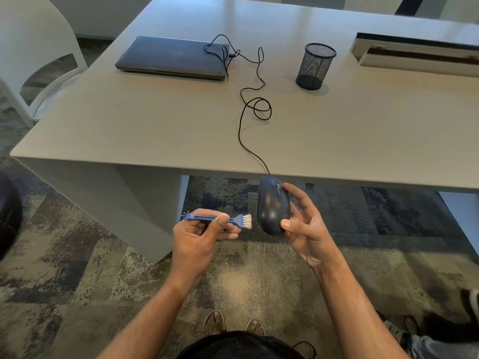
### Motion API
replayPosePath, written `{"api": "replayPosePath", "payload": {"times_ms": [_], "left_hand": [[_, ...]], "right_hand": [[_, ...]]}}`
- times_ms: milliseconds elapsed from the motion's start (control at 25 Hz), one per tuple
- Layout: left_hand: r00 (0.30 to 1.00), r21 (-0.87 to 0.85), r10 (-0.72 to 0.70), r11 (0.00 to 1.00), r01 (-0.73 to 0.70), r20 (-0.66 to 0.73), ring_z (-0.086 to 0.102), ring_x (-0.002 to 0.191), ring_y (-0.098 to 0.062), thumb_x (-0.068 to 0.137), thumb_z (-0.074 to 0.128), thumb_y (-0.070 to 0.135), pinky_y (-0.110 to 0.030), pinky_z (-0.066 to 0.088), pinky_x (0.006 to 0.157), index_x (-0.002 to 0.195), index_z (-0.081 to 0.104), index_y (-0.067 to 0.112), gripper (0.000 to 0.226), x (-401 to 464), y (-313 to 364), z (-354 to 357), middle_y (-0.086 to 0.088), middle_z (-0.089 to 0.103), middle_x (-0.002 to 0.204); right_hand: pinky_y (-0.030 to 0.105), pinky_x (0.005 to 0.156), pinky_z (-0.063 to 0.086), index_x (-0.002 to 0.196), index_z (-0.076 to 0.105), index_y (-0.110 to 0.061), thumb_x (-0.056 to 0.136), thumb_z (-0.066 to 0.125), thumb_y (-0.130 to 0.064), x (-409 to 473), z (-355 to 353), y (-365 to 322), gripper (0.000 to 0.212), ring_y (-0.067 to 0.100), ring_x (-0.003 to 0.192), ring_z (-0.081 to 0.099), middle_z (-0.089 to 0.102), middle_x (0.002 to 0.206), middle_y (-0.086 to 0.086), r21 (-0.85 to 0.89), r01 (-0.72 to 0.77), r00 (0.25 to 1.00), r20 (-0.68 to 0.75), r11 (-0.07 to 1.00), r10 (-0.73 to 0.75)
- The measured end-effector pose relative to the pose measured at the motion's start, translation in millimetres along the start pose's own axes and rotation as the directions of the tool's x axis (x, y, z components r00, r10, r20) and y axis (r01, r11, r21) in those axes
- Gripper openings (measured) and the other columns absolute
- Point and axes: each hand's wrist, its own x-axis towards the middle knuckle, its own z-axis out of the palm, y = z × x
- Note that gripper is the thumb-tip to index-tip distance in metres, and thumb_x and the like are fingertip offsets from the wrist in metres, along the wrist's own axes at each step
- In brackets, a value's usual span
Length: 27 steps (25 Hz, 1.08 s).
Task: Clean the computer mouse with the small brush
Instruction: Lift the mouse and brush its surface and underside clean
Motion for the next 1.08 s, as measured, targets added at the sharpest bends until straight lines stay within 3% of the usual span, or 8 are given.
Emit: {"api": "replayPosePath", "payload": {"times_ms": [160,360,640,840,1080], "left_hand": [[1.0,-0.003,0.018,1.0,-0.018,-0.015,0.077,0.072,-0.029,0.082,0.072,0.025,-0.031,0.063,0.063,0.086,0.078,0.025,0.007,-5.7,-6.6,7.2,-0.015,0.077,0.077],[0.994,-0.023,-0.012,1.0,0.015,0.112,0.077,0.069,-0.031,0.085,0.071,0.015,-0.032,0.063,0.062,0.088,0.078,0.02,0.009,-21.5,-21.3,14.1,-0.017,0.076,0.075],[0.996,0.058,0.082,0.995,-0.079,-0.044,0.077,0.079,-0.025,0.087,0.07,0.03,-0.032,0.064,0.072,0.09,0.076,0.033,0.008,22.9,-7.5,-3.7,-0.006,0.079,0.088],[0.991,0.076,0.13,0.989,-0.128,-0.019,0.078,0.081,-0.02,0.087,0.071,0.033,-0.025,0.062,0.071,0.091,0.077,0.035,0.008,41.5,-8.0,5.9,0.001,0.079,0.09],[0.99,0.032,0.112,0.993,-0.115,0.084,0.077,0.084,-0.027,0.084,0.076,0.045,-0.032,0.063,0.074,0.091,0.078,0.031,0.016,25.6,-19.0,10.9,-0.005,0.078,0.092]], "right_hand": [[0.04,0.077,0.062,0.138,0.055,-0.019,0.067,0.073,0.005,1.3,2.4,2.9,0.077,0.031,0.108,0.069,0.065,0.133,0.013,-0.01,0.001,1.0,-0.007,1.0,-0.001],[0.044,0.081,0.061,0.136,0.059,-0.021,0.068,0.072,0.004,0.0,1.8,0.8,0.074,0.033,0.112,0.067,0.064,0.135,0.014,-0.005,0.006,1.0,-0.011,1.0,-0.006],[0.042,0.083,0.061,0.139,0.056,-0.016,0.071,0.067,0.006,-7.4,-0.2,2.4,0.073,0.033,0.111,0.067,0.06,0.137,0.018,0.06,-0.056,0.996,0.074,0.997,0.052],[0.042,0.084,0.062,0.141,0.054,-0.015,0.074,0.063,0.007,-9.1,2.1,4.7,0.072,0.032,0.106,0.069,0.061,0.134,0.019,0.059,-0.079,0.987,0.143,0.995,0.07],[0.043,0.084,0.061,0.141,0.054,-0.015,0.07,0.067,0.002,-9.9,-2.2,1.3,0.074,0.035,0.108,0.069,0.061,0.135,0.022,0.049,-0.061,0.997,0.057,0.997,0.058]]}}
